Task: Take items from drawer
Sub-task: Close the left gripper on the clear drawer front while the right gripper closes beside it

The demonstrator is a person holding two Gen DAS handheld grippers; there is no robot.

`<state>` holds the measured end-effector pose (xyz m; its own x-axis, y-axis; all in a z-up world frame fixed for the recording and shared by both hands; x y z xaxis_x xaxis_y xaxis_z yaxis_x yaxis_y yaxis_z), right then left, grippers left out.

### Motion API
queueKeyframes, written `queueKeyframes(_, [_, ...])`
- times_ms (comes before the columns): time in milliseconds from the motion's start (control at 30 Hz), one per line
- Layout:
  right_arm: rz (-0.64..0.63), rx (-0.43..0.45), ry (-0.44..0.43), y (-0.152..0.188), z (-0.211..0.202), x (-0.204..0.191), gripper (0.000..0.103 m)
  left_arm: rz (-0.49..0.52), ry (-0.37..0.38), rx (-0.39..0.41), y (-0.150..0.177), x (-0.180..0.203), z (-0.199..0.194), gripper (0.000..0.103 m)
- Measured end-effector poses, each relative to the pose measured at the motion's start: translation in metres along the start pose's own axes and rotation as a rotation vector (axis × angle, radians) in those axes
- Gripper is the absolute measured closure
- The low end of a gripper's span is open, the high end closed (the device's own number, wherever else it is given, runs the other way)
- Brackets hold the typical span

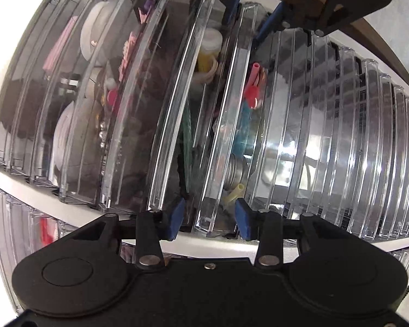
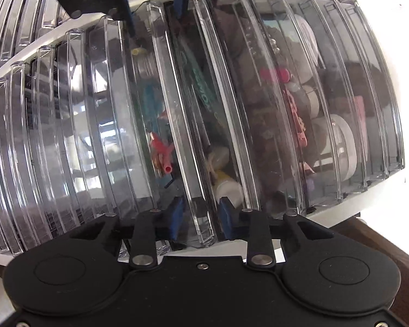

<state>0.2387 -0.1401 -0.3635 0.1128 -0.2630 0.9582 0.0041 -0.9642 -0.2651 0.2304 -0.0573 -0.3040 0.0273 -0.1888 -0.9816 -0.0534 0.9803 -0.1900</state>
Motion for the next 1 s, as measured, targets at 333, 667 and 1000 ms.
queueKeyframes(333, [-0.059,-0.002,0.029,0.000,0.009,-0.007,0.071,0.045,-0.036,0.007,0.000,0.016,0.005,0.062])
queueKeyframes(667, [0.017,0.020,-0.024,0.001,-0.003,-0.001,0.087,0.104,-0.097,0.020,-0.004,0.036,0.005,0.086])
queueKeyframes(1000, [0.044,0.036,-0.036,0.000,-0.001,0.007,0.088,0.085,-0.120,0.024,-0.003,0.038,-0.001,0.090])
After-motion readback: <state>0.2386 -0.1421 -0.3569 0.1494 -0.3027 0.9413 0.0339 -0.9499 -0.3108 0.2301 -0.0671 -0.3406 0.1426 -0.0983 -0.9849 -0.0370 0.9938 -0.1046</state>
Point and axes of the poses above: each gripper's, at about its wrist camera, not at the fingertips, and z roughly the way its jaws point, x to its right, y to its underside, the point moved 5 cm from there along z, roughly the way its jaws point, and after that the axes turned 7 degrees about -y, right-handed, at the moved point
